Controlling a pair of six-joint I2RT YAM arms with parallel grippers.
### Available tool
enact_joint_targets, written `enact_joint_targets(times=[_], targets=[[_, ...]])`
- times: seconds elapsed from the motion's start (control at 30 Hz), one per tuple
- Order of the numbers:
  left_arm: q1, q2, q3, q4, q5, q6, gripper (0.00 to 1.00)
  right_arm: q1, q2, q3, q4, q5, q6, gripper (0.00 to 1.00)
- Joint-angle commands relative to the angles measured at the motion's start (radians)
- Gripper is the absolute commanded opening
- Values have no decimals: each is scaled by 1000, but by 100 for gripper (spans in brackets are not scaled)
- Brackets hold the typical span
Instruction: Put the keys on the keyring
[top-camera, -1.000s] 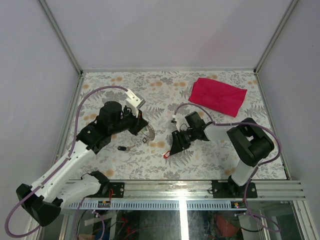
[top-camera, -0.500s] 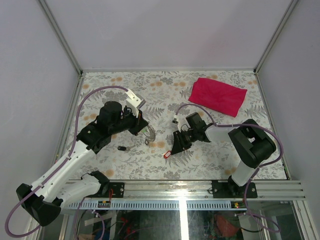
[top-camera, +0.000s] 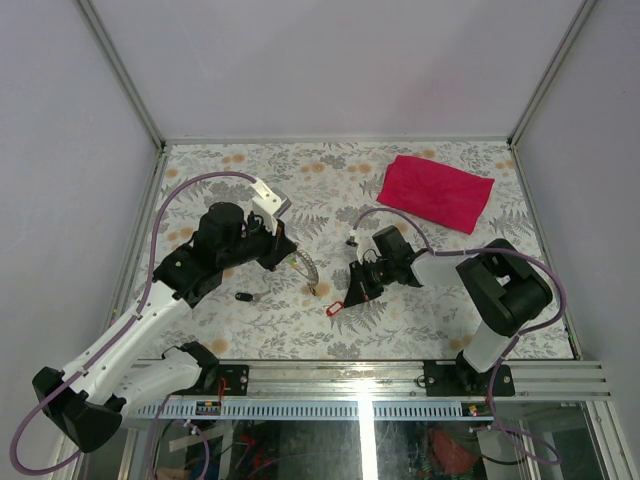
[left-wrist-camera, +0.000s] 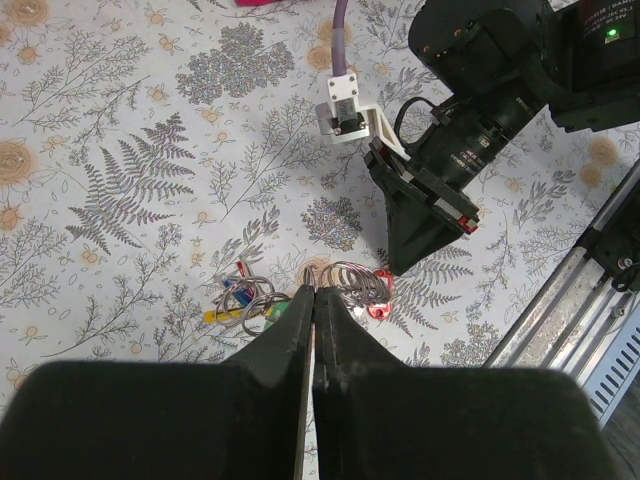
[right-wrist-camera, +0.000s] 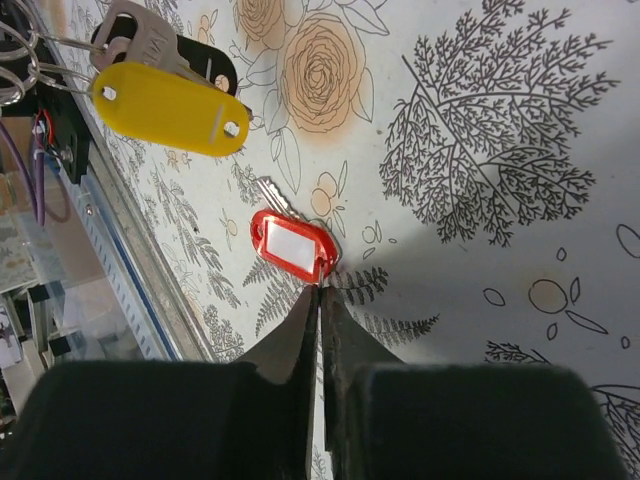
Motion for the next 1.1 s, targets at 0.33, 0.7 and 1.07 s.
enact_joint_targets(times=[0.33,0.7,1.07], targets=[[9,-60,60,120,124,46,0,18,-536,-9,-113,205,-162,0],[4,-114,122,200,291,182,0,51,-942,-33,24,296,-394,0],[-78,-42,244,143,277,301,0,59,-911,158,20,192,-572,0]])
